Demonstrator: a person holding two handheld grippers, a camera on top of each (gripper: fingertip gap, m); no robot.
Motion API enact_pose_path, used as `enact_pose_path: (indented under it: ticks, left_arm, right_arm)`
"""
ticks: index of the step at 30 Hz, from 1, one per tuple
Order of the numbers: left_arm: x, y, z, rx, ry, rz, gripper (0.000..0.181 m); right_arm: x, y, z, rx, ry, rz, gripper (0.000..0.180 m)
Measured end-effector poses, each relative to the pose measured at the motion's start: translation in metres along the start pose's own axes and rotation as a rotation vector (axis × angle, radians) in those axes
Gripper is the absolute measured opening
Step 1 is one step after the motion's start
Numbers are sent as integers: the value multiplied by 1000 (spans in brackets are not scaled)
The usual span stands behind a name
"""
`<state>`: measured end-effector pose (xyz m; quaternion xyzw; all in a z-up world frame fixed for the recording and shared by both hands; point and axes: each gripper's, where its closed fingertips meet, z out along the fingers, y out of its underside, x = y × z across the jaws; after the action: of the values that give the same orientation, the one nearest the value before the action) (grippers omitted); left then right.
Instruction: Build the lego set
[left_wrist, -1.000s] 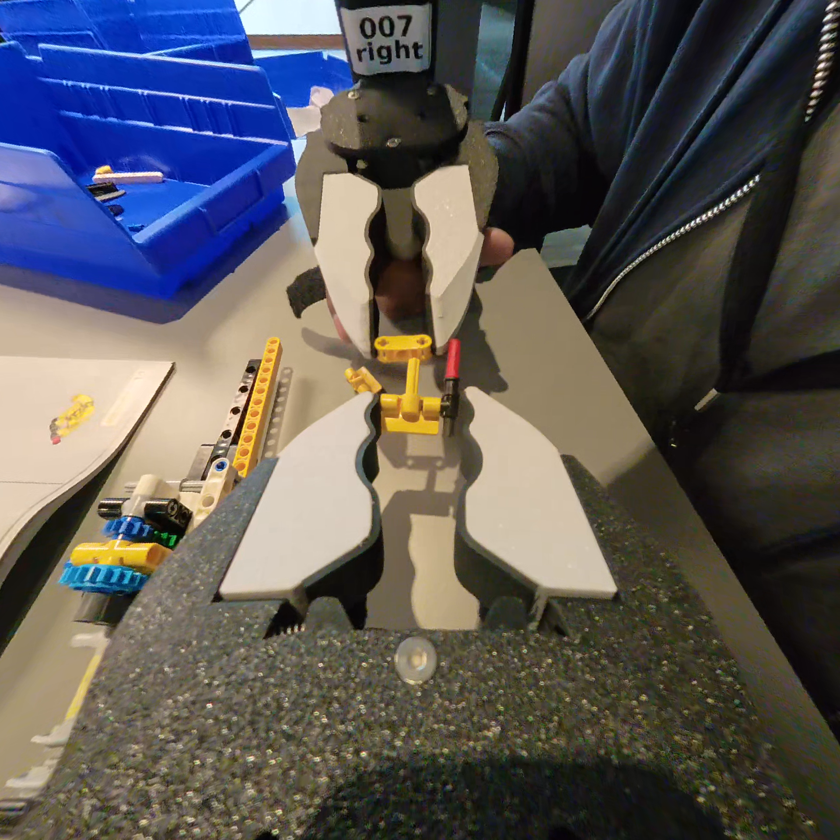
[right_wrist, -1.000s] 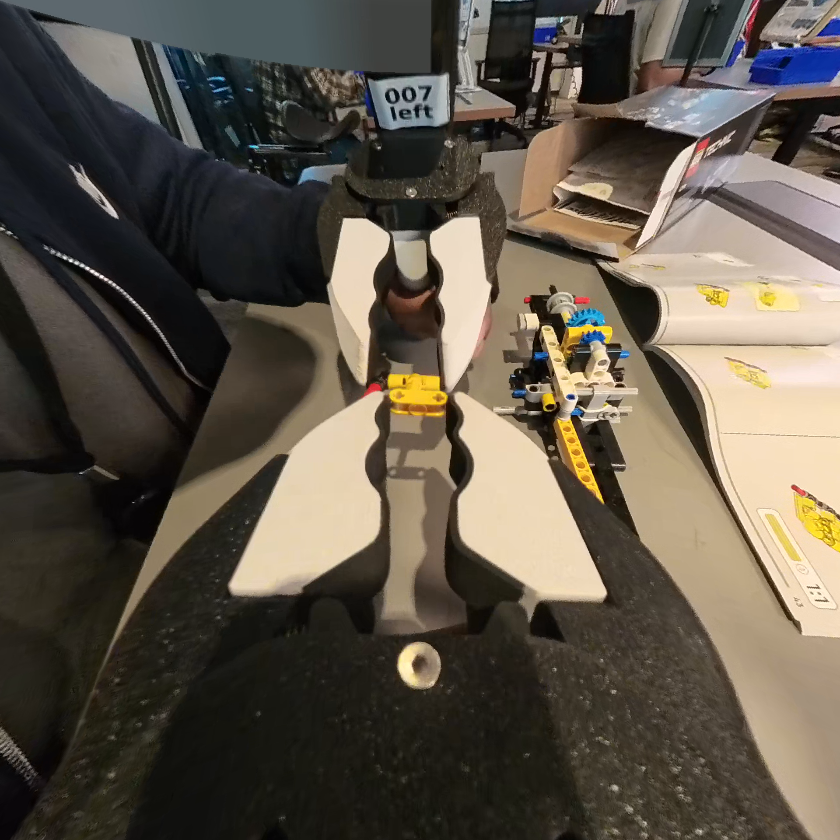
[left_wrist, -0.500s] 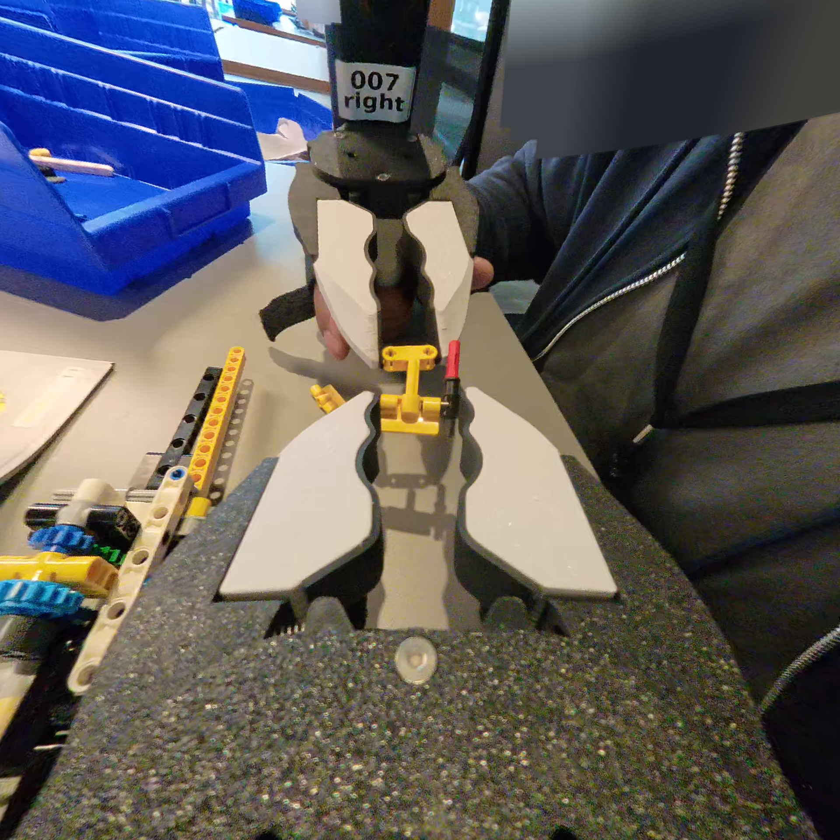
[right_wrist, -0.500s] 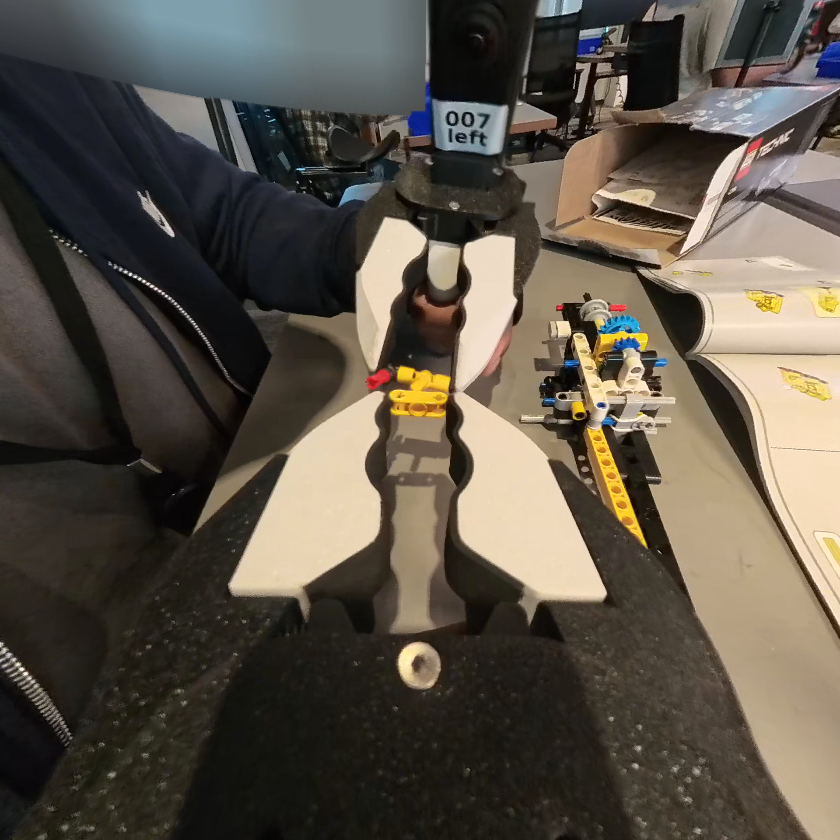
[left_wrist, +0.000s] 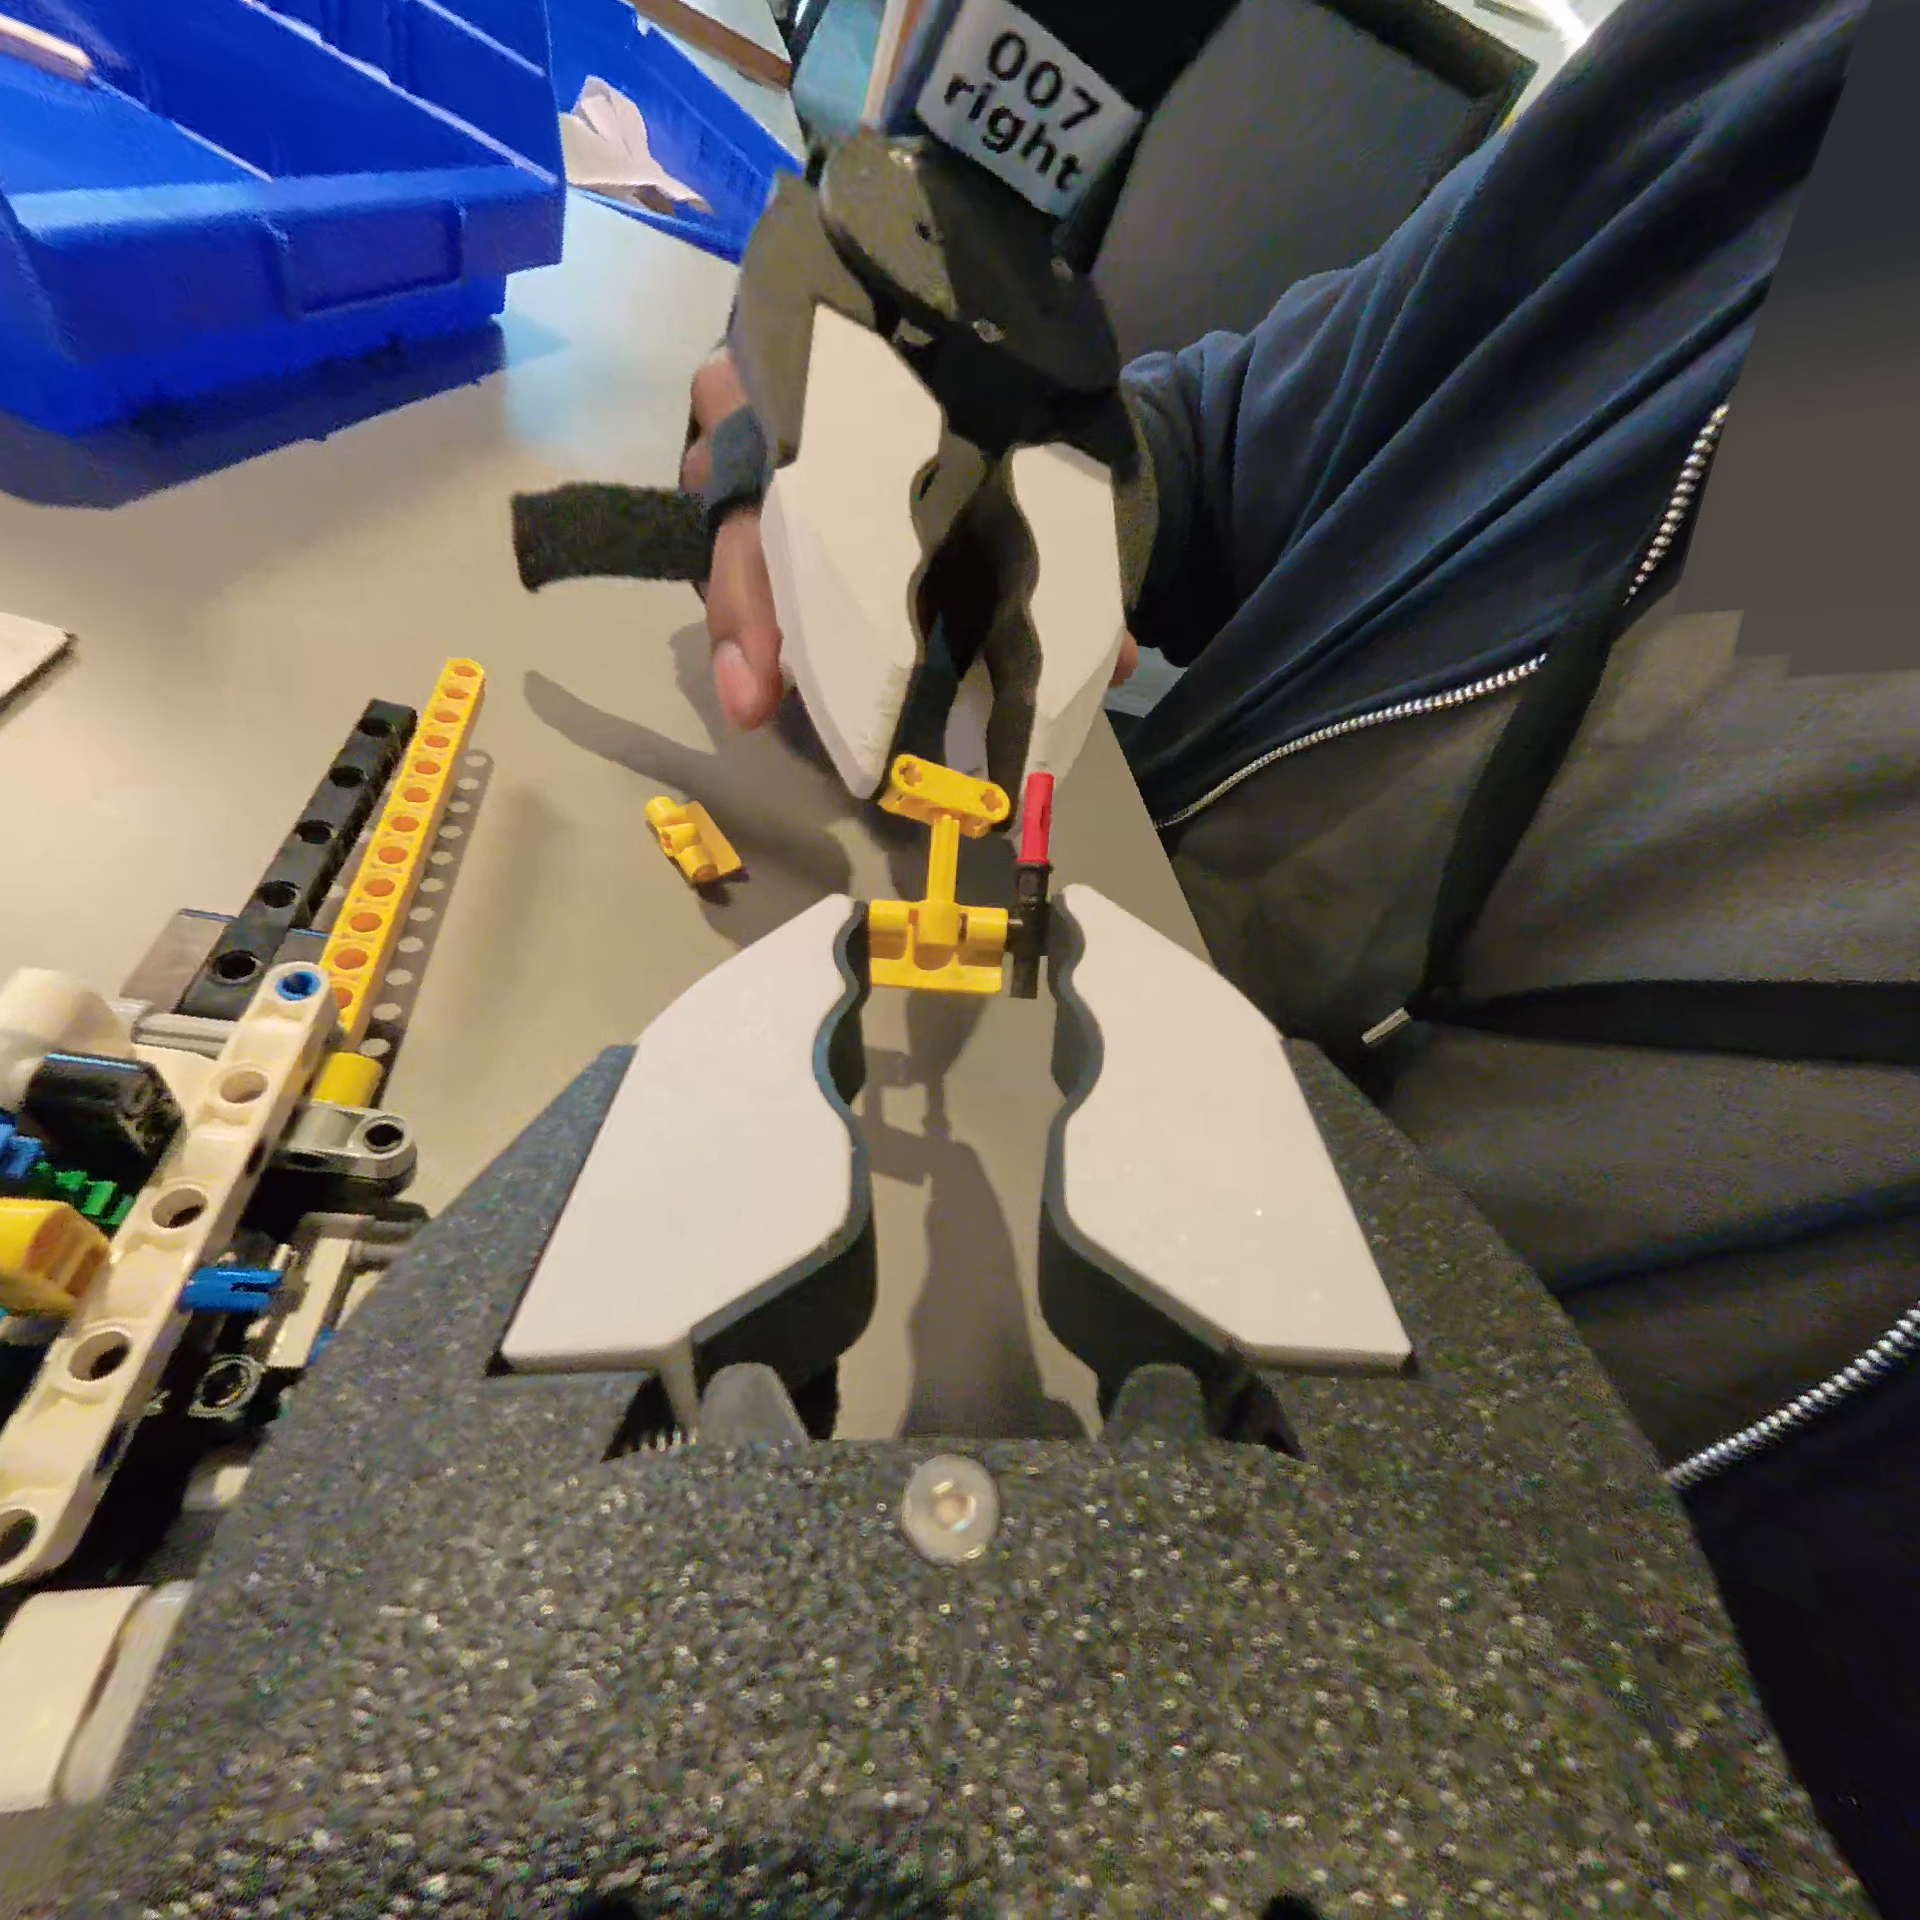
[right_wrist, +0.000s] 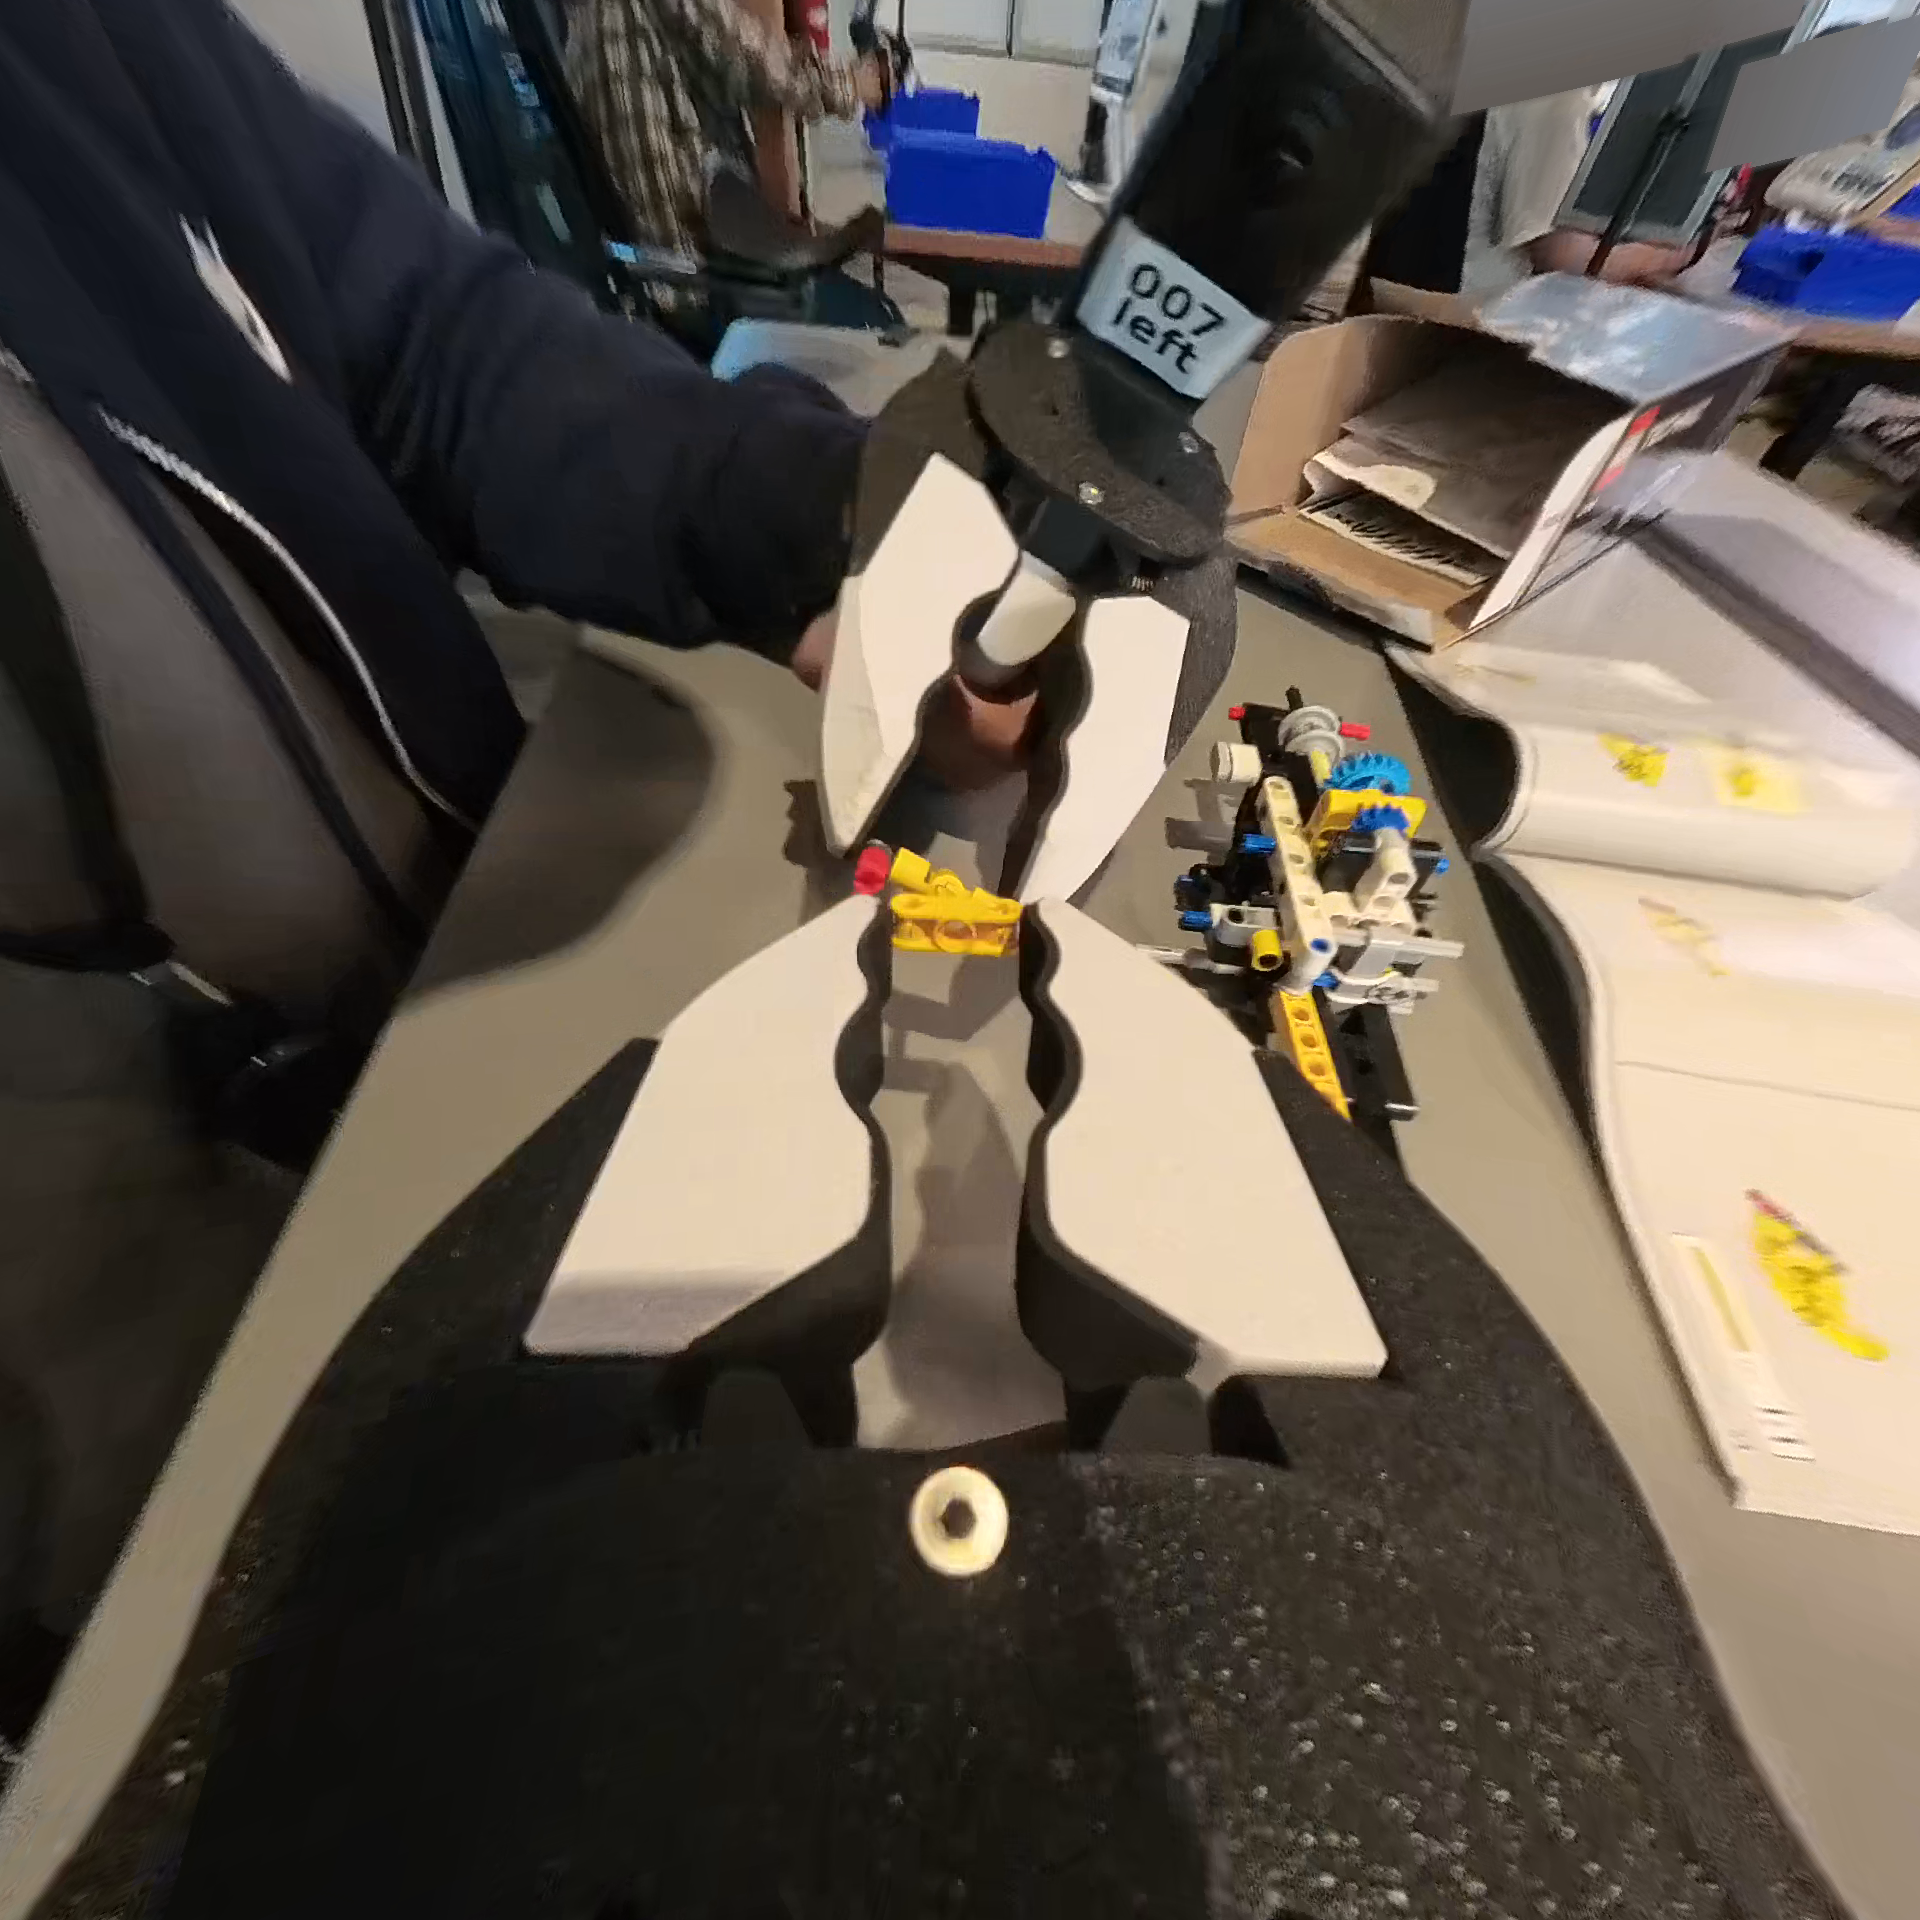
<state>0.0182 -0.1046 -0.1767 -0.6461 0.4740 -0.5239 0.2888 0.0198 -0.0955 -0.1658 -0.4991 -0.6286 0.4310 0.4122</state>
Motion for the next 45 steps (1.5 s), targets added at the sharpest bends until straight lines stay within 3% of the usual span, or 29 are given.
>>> enact_pose_path:
  ticks: [8, 20, 32, 39, 45]
  left_arm:
    - [1, 5, 3, -36, 22, -57, 32]
    - [9, -6, 2, 44, 66, -9, 32]
    - [7, -22, -2, 158, 73, -36, 32]
    - [0, -15, -4, 85, -35, 49, 32]
    - [-13, 1, -10, -37, -180, 179, 33]
  right_arm:
    - [-4, 4, 3, -60, 37, -151, 23]
    - [-8, -8, 0, 55, -47, 5, 23]
    - [0, -13, 2, 69, 34, 18, 28]
    - [7, -10, -5, 41, 83, -44, 28]
    - [17, 18, -14, -133, 99, -83, 28]
